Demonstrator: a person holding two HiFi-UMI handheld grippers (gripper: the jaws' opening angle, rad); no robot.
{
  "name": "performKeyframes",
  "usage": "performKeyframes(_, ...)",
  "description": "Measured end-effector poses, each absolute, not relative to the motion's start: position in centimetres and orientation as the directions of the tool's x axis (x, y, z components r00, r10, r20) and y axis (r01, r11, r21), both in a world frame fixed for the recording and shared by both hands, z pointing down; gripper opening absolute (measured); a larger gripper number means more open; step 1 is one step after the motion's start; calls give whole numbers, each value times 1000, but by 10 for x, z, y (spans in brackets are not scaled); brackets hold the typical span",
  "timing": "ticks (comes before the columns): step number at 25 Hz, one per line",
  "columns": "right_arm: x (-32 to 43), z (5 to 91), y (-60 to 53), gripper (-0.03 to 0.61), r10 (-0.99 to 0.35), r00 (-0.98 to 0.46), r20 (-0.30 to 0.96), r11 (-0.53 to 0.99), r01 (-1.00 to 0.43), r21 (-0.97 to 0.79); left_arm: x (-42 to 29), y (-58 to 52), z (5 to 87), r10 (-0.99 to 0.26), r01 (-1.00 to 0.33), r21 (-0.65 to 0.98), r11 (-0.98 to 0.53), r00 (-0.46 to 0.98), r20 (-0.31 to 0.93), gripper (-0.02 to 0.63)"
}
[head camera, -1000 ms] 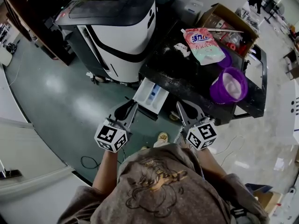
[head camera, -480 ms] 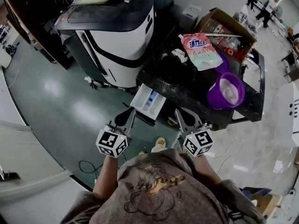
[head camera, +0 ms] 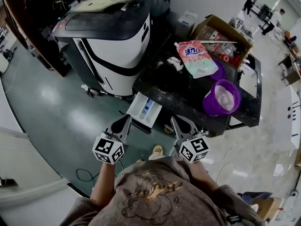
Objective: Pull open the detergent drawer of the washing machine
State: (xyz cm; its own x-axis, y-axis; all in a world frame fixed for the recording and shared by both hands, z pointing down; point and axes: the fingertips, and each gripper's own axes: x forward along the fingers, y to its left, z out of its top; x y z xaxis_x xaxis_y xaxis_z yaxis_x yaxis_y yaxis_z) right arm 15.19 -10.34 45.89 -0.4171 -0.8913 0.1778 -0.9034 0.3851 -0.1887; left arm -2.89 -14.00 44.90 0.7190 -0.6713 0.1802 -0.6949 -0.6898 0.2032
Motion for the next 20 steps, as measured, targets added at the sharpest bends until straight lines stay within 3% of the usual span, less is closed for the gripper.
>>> performKeyframes(20,147,459,-107,3,-893,-419,164,385,-900,-205,-23,-143,449,-667,-687,226,-690,726,168,21)
